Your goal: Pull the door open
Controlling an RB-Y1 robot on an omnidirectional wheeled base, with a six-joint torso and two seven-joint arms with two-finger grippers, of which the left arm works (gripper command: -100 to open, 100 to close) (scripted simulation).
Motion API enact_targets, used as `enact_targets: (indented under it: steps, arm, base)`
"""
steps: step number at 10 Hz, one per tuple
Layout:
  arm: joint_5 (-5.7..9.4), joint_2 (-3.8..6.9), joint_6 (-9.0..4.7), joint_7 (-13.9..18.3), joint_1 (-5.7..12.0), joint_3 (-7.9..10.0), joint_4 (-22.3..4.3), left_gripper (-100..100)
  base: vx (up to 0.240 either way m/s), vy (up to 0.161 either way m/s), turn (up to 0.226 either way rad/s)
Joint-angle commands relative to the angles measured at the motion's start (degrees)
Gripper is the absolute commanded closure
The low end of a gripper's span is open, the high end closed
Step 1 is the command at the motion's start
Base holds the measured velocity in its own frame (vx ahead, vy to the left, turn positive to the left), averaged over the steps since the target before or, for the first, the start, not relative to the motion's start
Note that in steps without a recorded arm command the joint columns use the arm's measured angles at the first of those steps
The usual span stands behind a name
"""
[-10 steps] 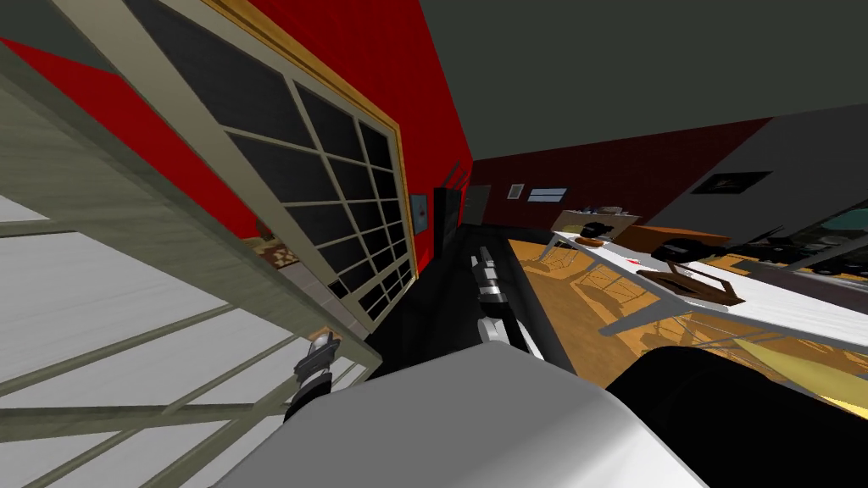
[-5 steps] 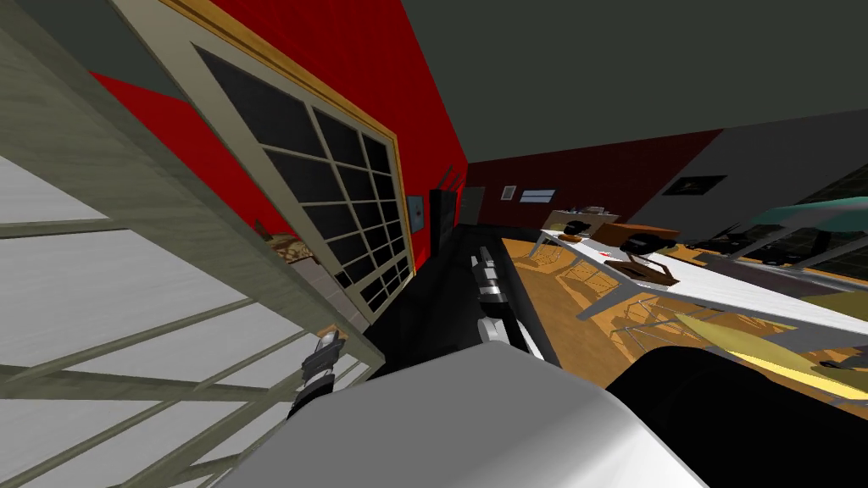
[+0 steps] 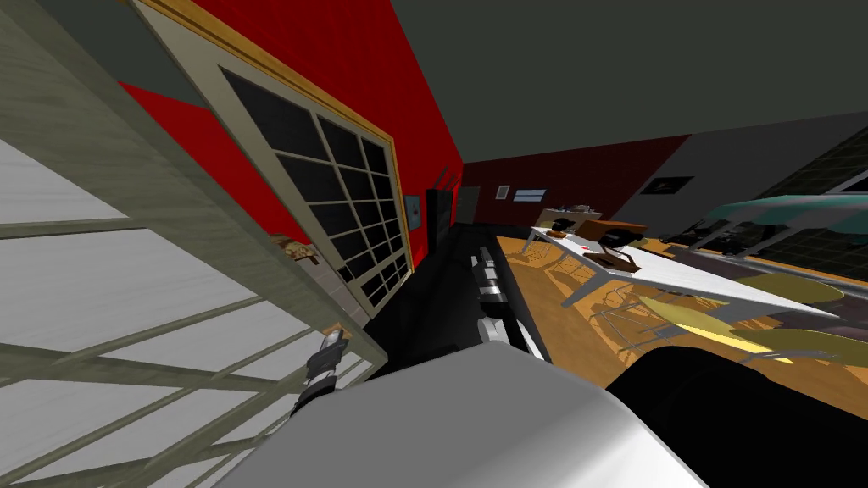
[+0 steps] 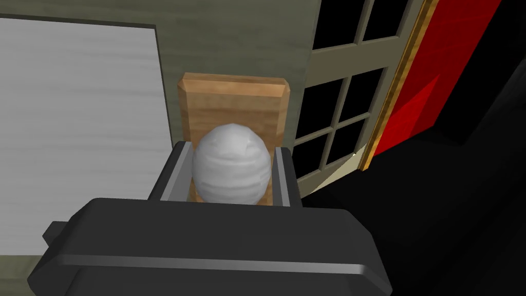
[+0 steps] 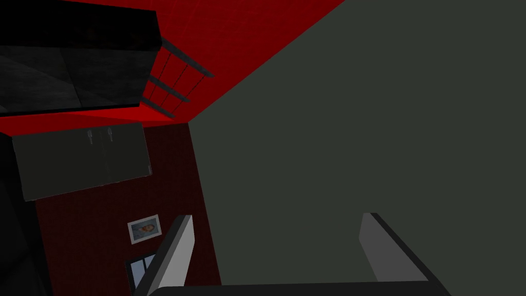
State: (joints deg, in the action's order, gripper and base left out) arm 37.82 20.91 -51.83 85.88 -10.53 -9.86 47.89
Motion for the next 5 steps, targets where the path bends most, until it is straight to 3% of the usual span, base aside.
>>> enact_targets:
  steps: [1, 4, 5]
  arm:
    - [-0.7, 0.67, -0.6, 1.04, -0.41, -1.24, 0.13, 100]
    - [-2.06, 1.8, -1.36, 2.62, -1.33, -3.67, 1.26, 100]
    - [-1.84, 1.68, -1.49, 2.51, -0.77, -3.2, 0.48, 100]
  base:
    - [-0.197, 0.007, -0.055]
    - [-0.249, -0.001, -0.063]
    - [-0.118, -0.026, -0.004]
